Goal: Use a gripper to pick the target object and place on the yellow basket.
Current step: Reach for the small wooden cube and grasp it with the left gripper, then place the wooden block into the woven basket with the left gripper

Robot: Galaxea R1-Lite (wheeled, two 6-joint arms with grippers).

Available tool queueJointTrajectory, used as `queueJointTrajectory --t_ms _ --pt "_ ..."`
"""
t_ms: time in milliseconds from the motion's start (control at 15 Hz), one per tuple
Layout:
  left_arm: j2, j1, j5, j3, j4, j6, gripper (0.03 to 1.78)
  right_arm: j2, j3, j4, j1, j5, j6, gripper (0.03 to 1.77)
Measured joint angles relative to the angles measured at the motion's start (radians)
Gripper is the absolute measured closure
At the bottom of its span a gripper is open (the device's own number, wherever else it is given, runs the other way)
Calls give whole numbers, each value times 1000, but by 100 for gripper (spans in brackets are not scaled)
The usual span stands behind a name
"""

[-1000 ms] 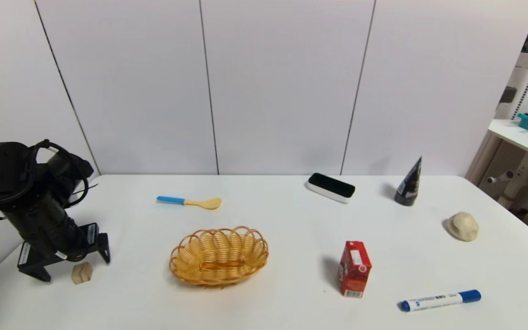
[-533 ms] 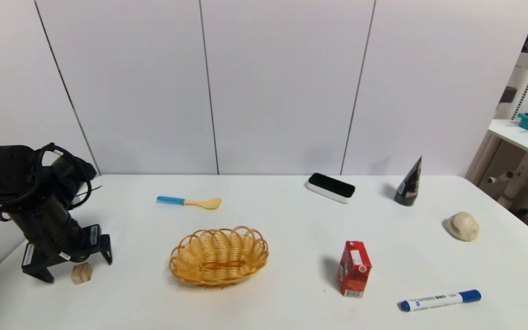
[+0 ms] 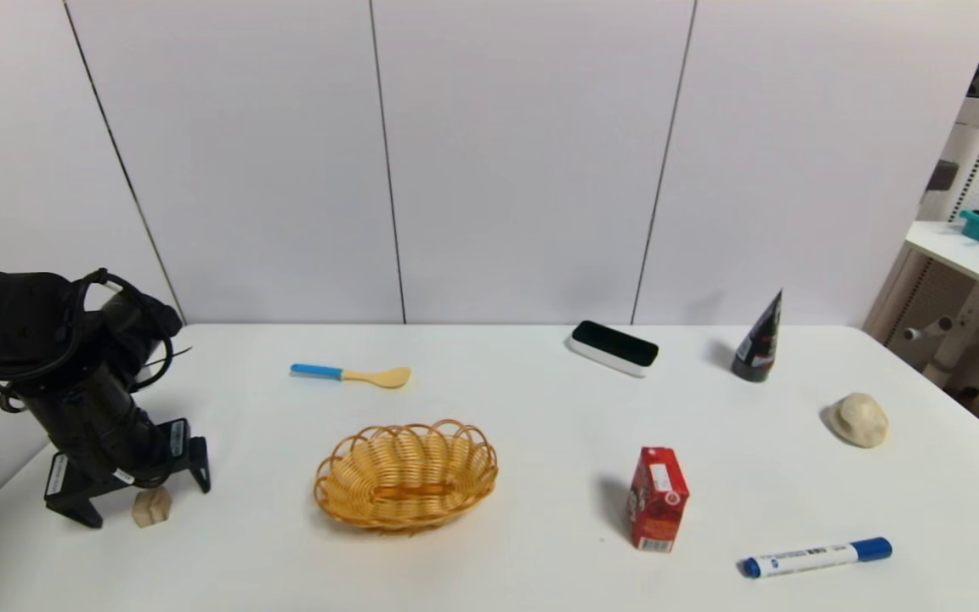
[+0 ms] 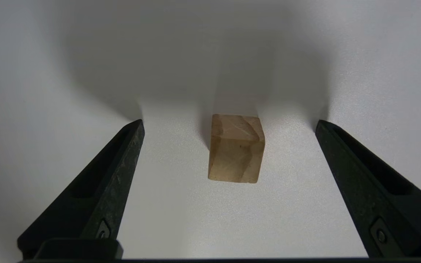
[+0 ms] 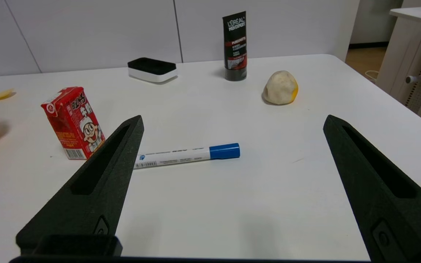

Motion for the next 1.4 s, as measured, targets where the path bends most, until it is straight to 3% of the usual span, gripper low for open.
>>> queueJointTrajectory --t_ms 133,333,600,667,1133,1267,1400 --pt "4 0 0 0 -1 -2 20 0 0 0 0 0 0 10" --pt "8 0 -1 -1 0 -3 67 0 0 0 0 0 0 10" --pt "13 0 -1 -1 -1 -2 108 0 0 0 0 0 0 10" --pt "14 0 0 -1 -1 -1 142 0 0 0 0 1 0 10" --pt "-43 -27 1 -48 -31 36 141 0 0 0 0 1 0 10" --pt "-97 -45 -1 -124 -66 138 141 0 0 0 0 1 0 10" --pt "-147 -71 -35 -210 -102 311 141 0 0 0 0 1 0 10"
